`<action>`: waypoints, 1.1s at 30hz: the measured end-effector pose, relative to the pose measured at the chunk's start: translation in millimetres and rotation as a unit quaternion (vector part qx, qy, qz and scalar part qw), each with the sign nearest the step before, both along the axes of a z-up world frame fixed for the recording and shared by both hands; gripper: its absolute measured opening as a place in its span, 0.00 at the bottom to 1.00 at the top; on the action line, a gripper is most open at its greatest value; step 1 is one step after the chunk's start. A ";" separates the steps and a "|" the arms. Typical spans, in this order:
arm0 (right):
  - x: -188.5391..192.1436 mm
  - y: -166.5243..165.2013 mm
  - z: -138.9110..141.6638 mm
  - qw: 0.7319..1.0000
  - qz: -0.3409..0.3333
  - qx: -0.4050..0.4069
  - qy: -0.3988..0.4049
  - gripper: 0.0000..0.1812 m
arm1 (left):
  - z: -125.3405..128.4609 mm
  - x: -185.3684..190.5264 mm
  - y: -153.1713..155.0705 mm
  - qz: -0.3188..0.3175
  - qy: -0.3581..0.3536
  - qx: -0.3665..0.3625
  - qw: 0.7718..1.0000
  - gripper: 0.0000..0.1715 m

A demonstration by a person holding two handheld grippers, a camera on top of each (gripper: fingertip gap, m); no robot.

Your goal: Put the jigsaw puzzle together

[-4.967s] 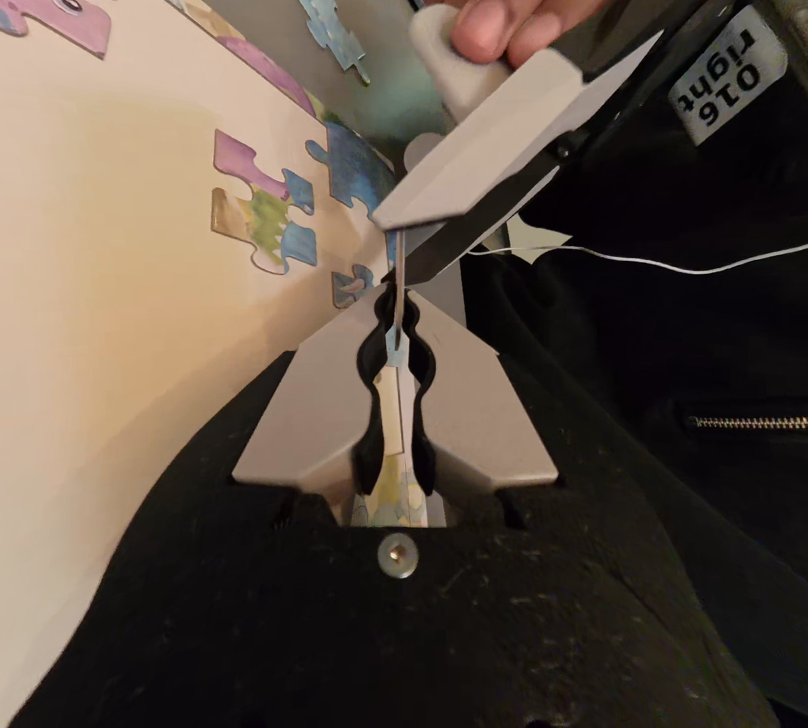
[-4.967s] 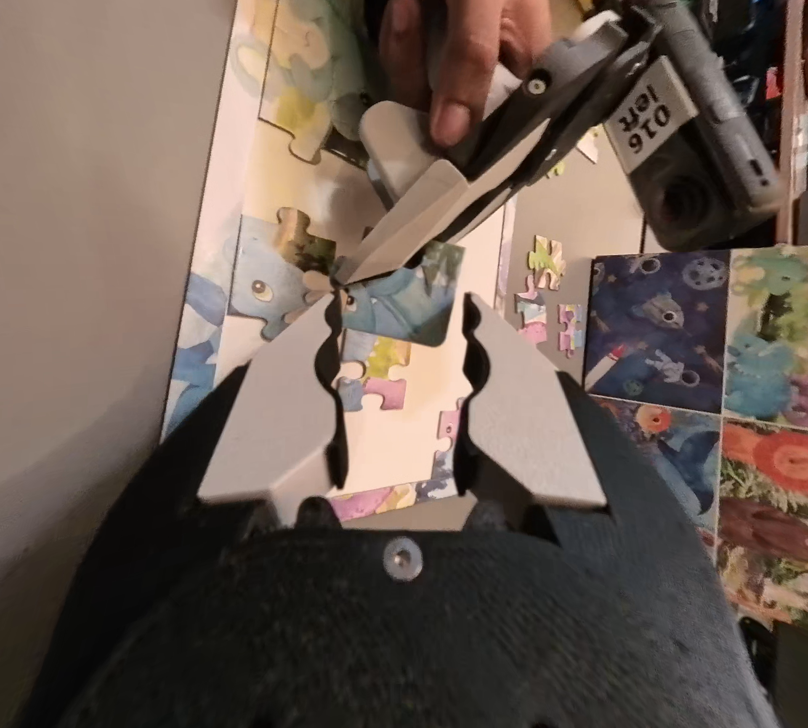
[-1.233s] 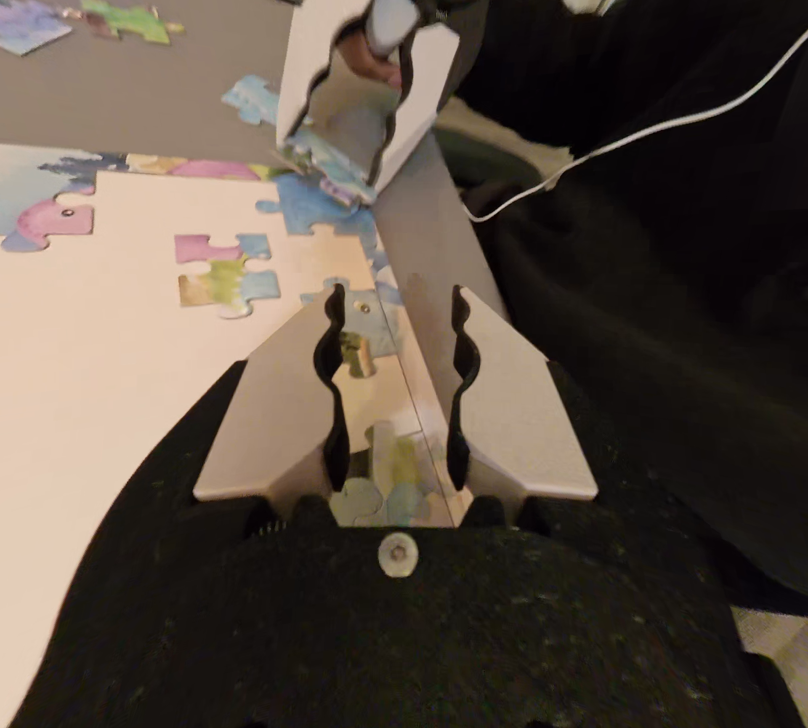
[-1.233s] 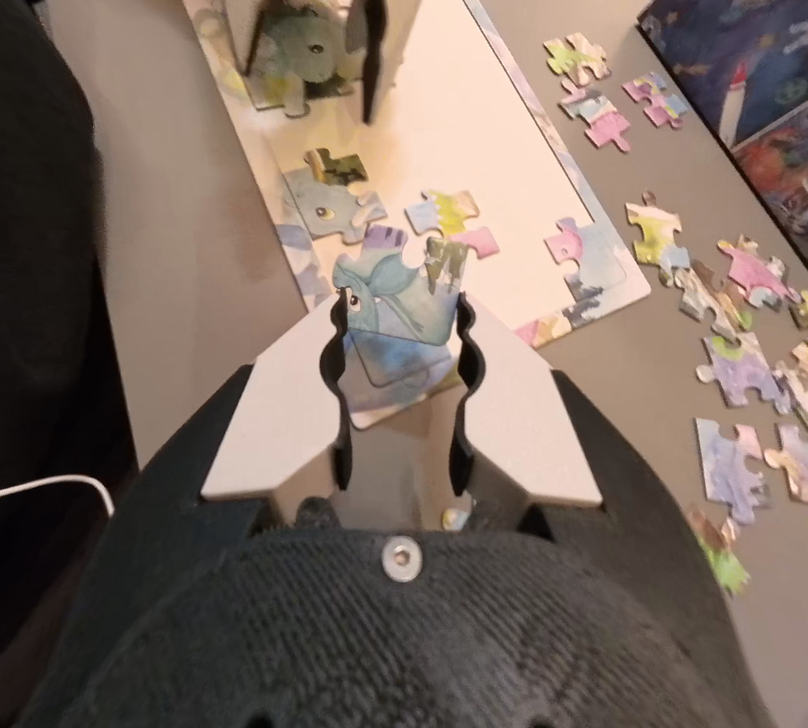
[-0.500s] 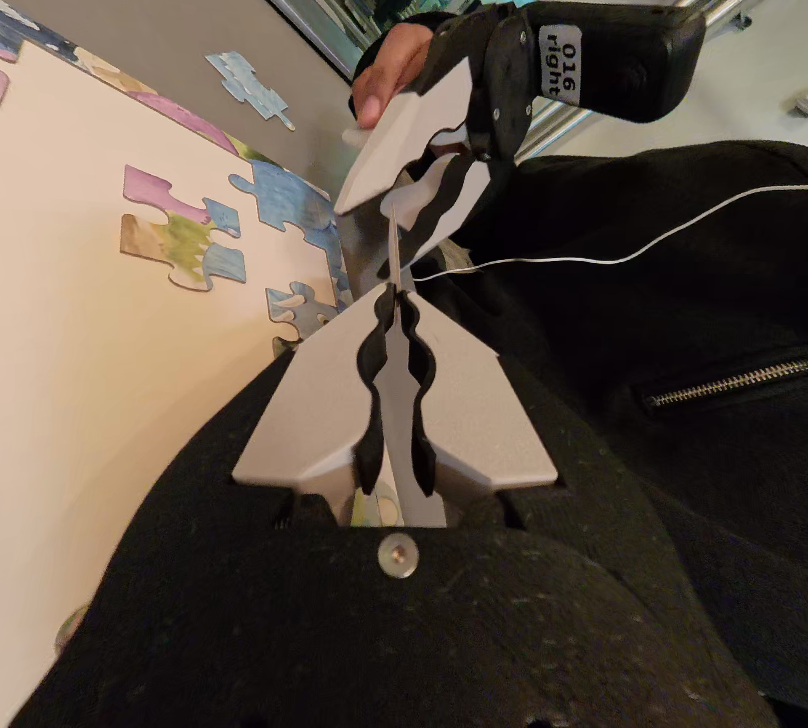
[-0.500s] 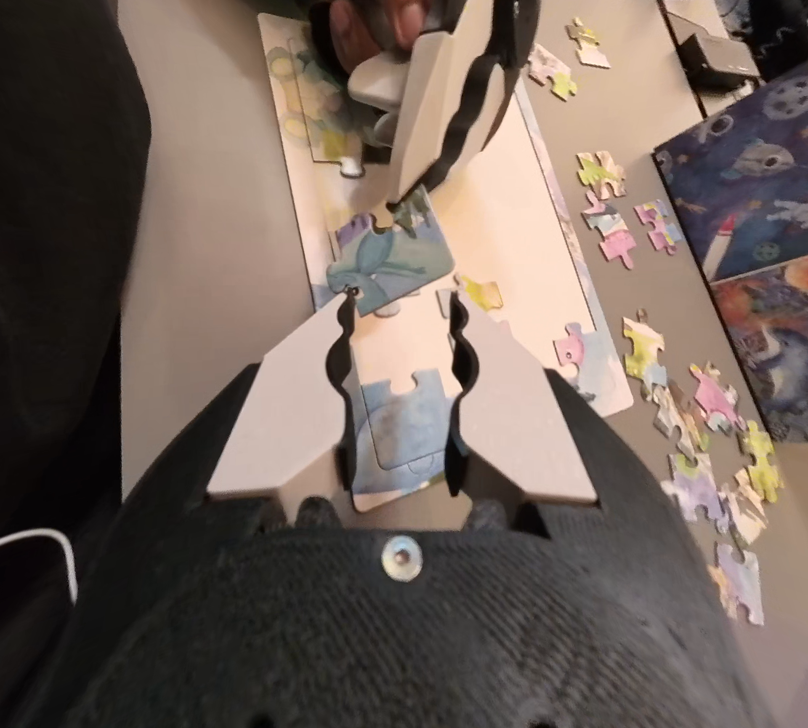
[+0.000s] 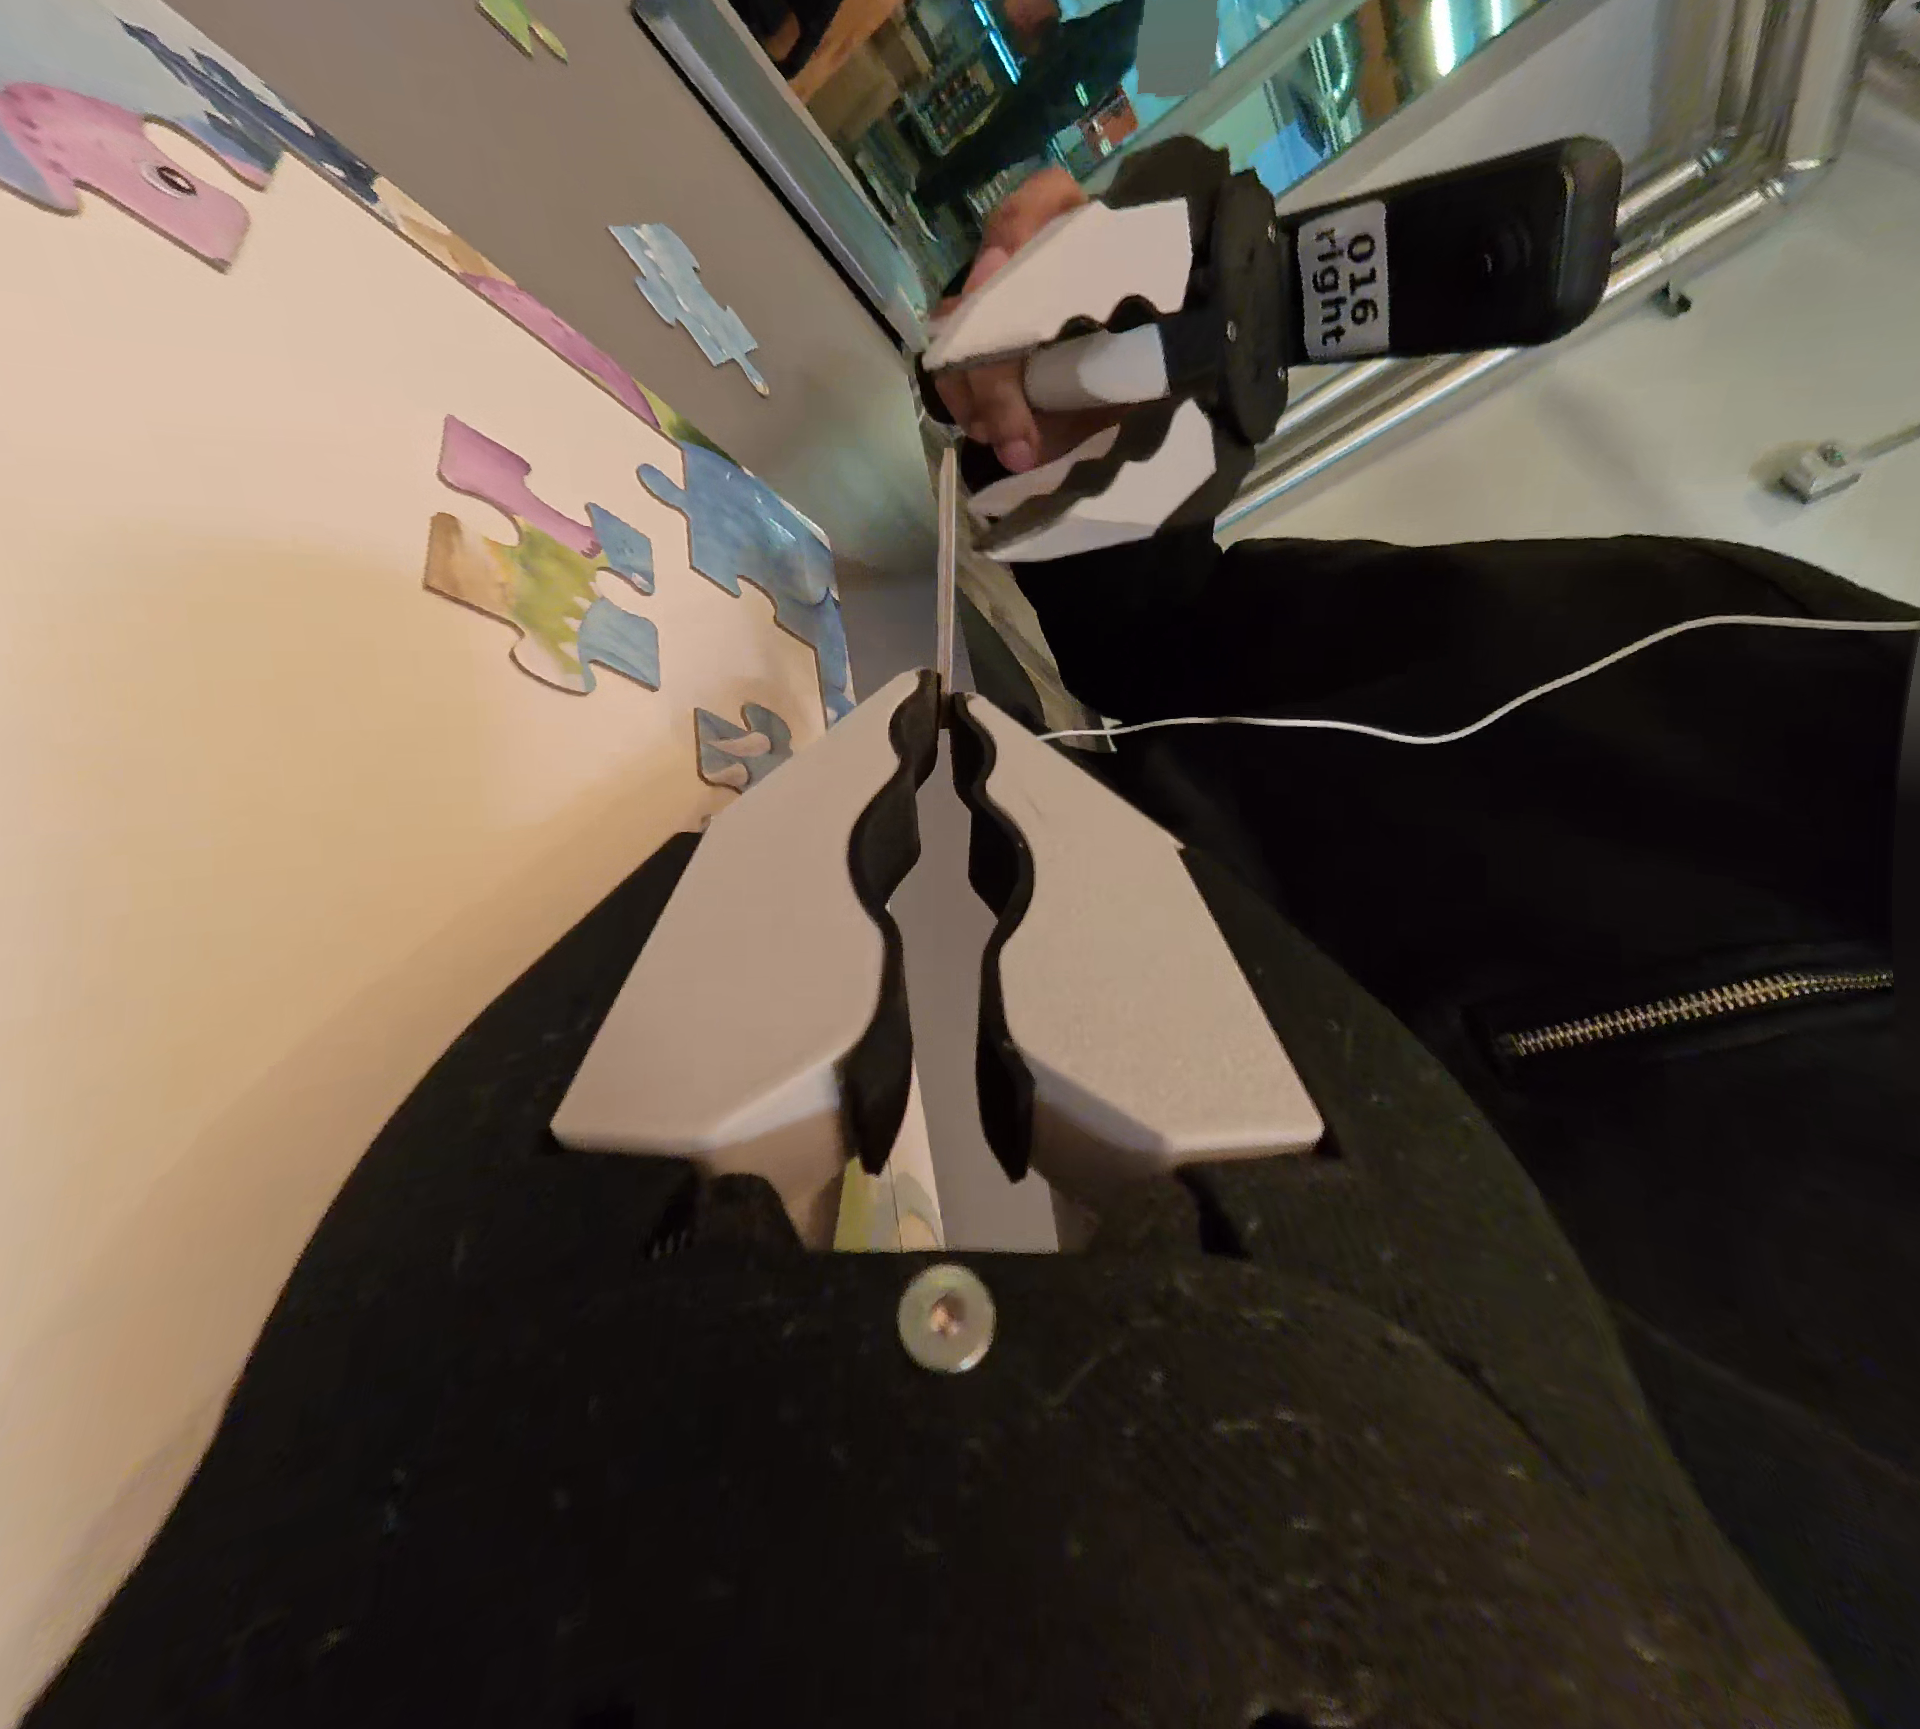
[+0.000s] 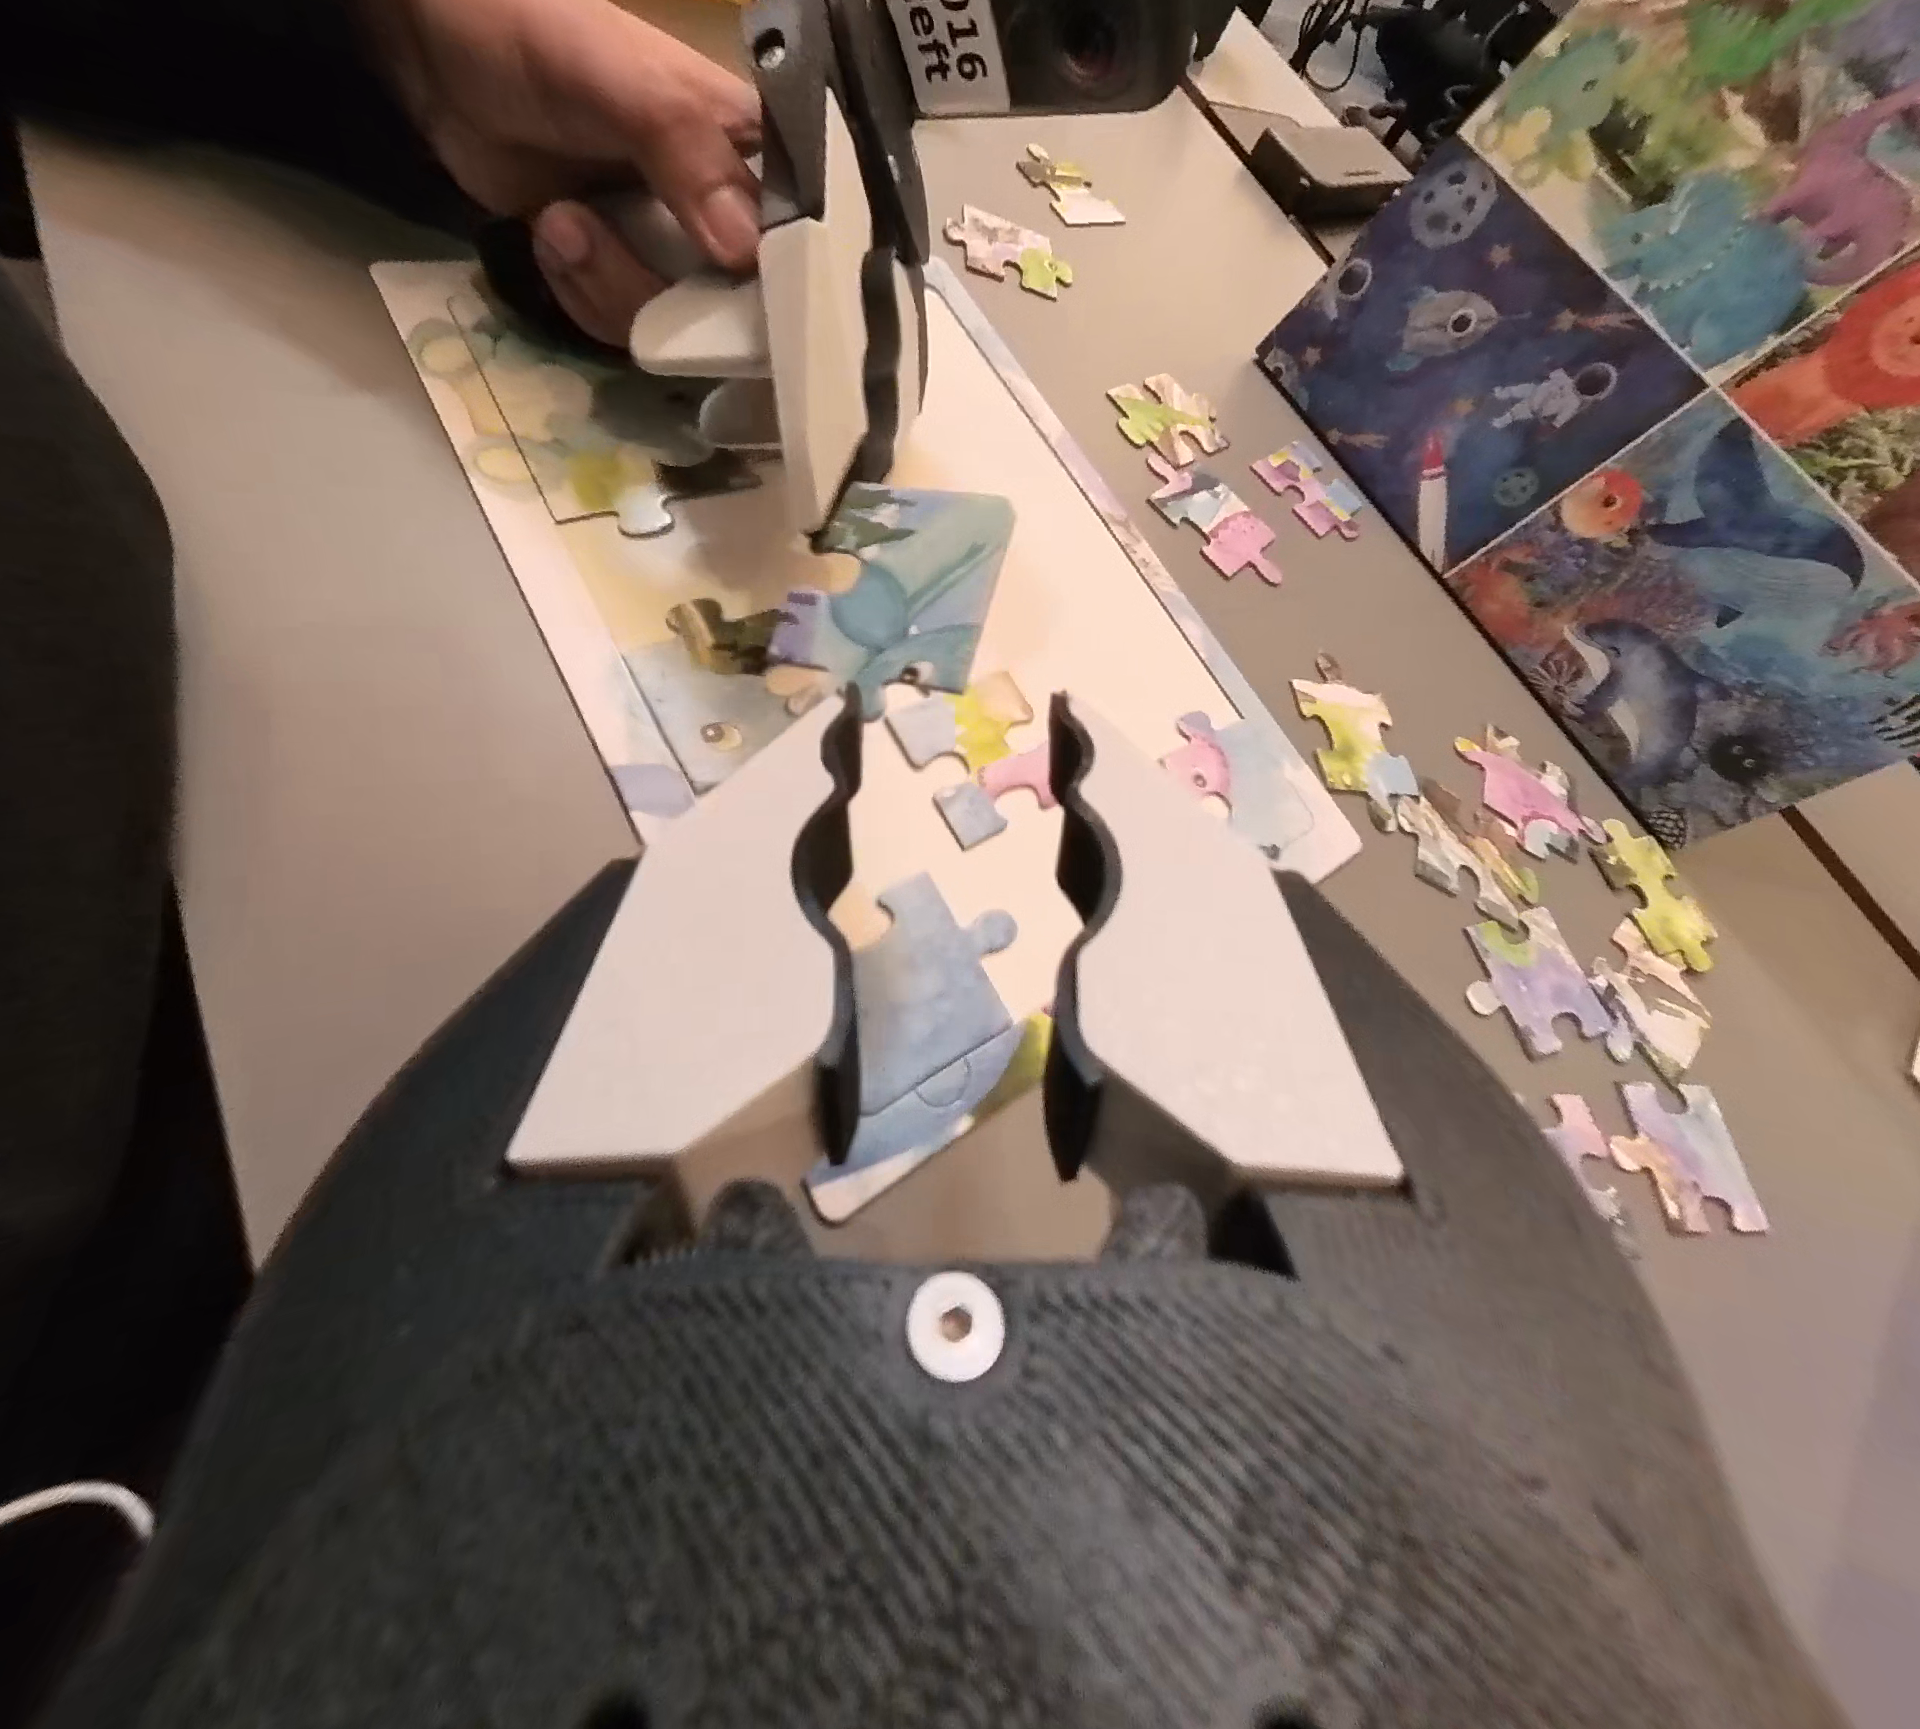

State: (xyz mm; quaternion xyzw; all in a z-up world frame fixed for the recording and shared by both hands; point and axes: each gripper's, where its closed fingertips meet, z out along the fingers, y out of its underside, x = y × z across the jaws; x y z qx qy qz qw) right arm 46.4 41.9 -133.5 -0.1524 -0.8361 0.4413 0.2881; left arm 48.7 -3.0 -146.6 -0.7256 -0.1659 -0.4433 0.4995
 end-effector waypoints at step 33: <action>19.3 22.0 -62.2 0.982 0.096 0.089 -0.138 0.07 | -35.9 3.4 -0.8 -0.011 0.214 -0.104 0.971 0.08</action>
